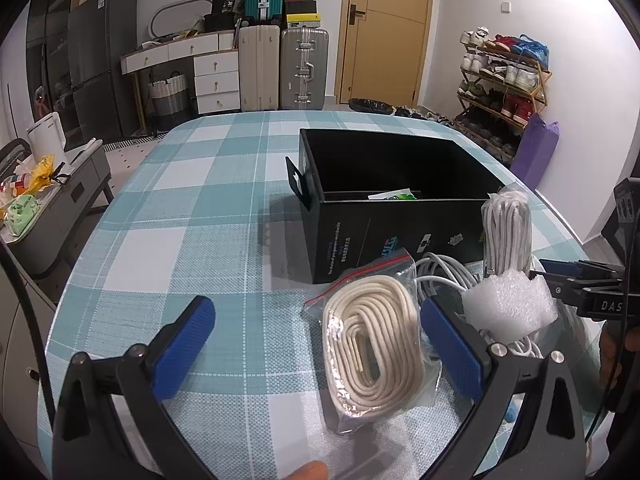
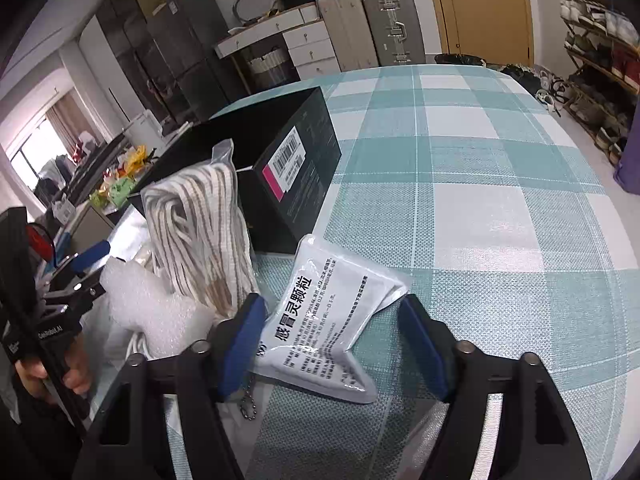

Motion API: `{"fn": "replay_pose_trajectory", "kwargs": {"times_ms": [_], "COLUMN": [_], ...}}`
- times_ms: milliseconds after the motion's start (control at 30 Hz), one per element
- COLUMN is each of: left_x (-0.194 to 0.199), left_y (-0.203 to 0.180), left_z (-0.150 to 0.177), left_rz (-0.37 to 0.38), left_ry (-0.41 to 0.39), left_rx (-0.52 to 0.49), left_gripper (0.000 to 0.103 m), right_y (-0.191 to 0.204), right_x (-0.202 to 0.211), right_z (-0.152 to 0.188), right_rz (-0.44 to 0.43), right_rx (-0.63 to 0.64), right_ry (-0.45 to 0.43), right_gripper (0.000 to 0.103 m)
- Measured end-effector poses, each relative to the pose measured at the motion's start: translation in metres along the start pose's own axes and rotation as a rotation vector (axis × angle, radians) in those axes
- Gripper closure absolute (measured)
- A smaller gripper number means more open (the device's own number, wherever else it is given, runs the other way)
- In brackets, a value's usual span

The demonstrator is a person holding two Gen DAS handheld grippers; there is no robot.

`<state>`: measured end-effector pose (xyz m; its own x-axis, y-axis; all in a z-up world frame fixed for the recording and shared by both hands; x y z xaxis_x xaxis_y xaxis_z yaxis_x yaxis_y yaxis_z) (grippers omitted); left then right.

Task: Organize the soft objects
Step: 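Grasp the bagged white rope with the left gripper while the right grasps another white sachet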

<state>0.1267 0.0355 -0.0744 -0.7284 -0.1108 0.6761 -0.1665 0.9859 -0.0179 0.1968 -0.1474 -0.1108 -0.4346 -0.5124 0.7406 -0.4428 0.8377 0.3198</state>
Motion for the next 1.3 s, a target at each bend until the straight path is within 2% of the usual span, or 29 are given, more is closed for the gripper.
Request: {"fn": "replay_pose_trajectory", "kwargs": {"times_ms": [100, 200, 533, 567, 600, 633, 867, 1100, 1233, 1267, 1300], "left_x": [0.000, 0.000, -0.002, -0.002, -0.003, -0.003, -0.006, -0.010, -0.011, -0.010, -0.010], "left_y": [-0.001, -0.001, -0.002, -0.001, -0.001, 0.000, 0.001, -0.005, -0.010, -0.012, -0.014], "left_z": [0.000, 0.000, 0.004, 0.004, 0.004, 0.004, 0.007, 0.012, 0.016, 0.017, 0.018], "left_rz": [0.001, 0.001, 0.003, 0.003, 0.004, 0.005, 0.011, 0.069, 0.111, 0.126, 0.146], "left_ry": [0.001, 0.002, 0.018, 0.020, 0.021, 0.022, 0.040, 0.081, 0.104, 0.107, 0.106], "left_rx": [-0.001, -0.002, -0.001, 0.000, 0.001, 0.002, 0.010, 0.028, 0.034, 0.035, 0.034], "left_gripper": [0.000, 0.000, 0.000, 0.000, 0.000, 0.000, 0.000, 0.000, 0.005, 0.008, 0.017], "right_y": [0.001, -0.001, 0.002, 0.001, 0.001, 0.001, -0.003, 0.002, 0.004, 0.005, 0.006], "right_x": [0.000, 0.001, -0.001, -0.001, -0.001, -0.001, 0.003, 0.012, 0.015, 0.016, 0.016], "right_z": [0.003, 0.007, 0.012, 0.012, 0.012, 0.012, 0.009, 0.005, 0.003, 0.003, 0.002], "right_rz": [0.038, 0.099, 0.143, 0.147, 0.155, 0.161, 0.137, 0.111, 0.106, 0.102, 0.100], "right_rx": [0.042, 0.096, 0.176, 0.182, 0.190, 0.197, 0.189, 0.189, 0.190, 0.193, 0.194], "right_ry": [0.012, 0.026, 0.037, 0.036, 0.037, 0.036, 0.017, -0.025, -0.036, -0.041, -0.044], "right_gripper": [0.041, 0.042, 0.042, 0.044, 0.052, 0.055, 0.066, 0.066, 0.066, 0.066, 0.066]}}
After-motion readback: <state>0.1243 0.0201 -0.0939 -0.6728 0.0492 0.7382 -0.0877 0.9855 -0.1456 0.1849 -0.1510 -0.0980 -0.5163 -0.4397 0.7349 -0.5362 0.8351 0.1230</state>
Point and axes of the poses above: each gripper's, at about its wrist camera, not at the fingertips, and x roughly against the way its jaws point, y to its left, z to its underside, the point moved 10 cm from there along -x, roughly the way its jaws point, and after that the axes turned 5 degrees about -z, right-handed, at the moved point
